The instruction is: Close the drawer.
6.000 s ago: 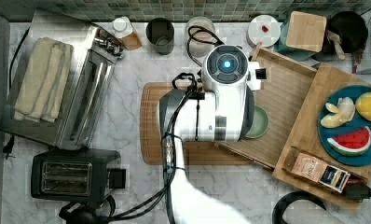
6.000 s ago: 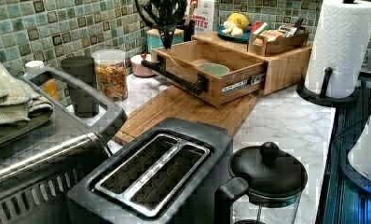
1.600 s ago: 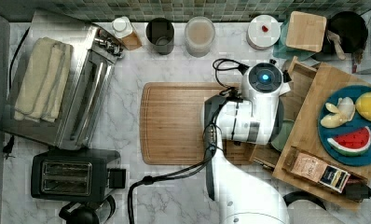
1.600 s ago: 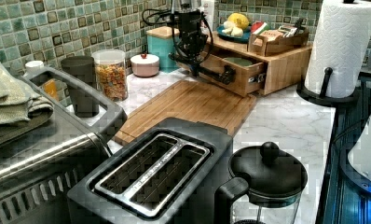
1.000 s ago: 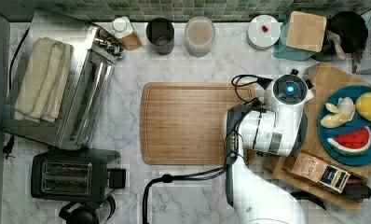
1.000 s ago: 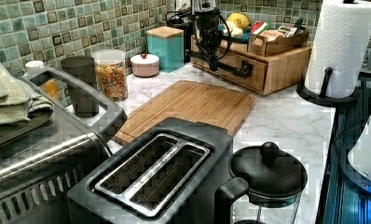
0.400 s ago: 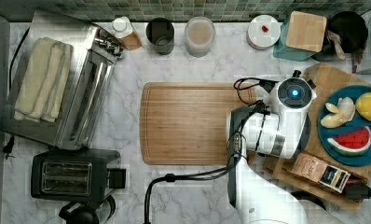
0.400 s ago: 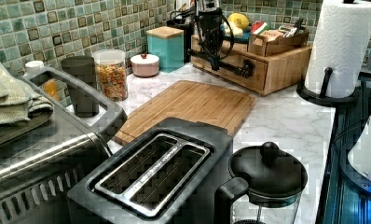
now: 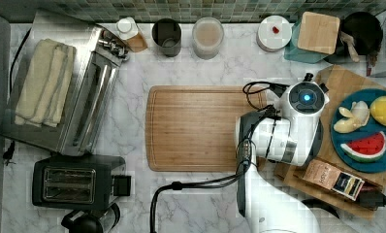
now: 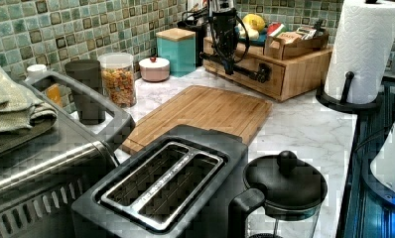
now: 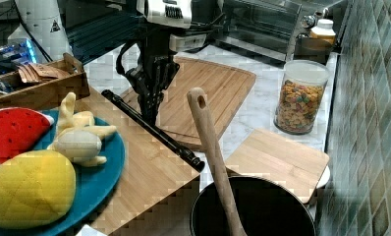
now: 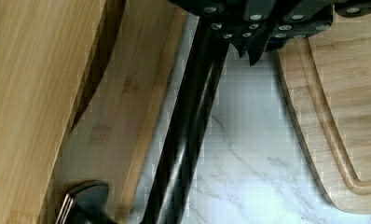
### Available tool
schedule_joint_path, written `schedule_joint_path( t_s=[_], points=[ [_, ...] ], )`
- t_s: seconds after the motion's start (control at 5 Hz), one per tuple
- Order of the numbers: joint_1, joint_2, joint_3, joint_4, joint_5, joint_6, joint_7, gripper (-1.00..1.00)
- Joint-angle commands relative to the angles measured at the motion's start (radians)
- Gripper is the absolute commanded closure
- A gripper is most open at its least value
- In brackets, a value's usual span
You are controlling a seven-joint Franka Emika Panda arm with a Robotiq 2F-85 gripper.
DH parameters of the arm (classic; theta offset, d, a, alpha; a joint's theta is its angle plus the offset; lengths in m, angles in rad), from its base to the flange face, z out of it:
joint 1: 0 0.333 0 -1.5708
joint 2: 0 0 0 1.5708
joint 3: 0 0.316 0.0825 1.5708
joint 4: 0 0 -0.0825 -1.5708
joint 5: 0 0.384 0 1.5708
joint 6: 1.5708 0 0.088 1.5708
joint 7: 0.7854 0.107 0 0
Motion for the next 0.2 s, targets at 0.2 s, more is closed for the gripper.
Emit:
schedule_joint_path(
  t_s=[0.2],
  points=[
    [-0.203, -0.046, -0.240, 0.046, -0.021, 0.045, -0.082, 1.00]
  ],
)
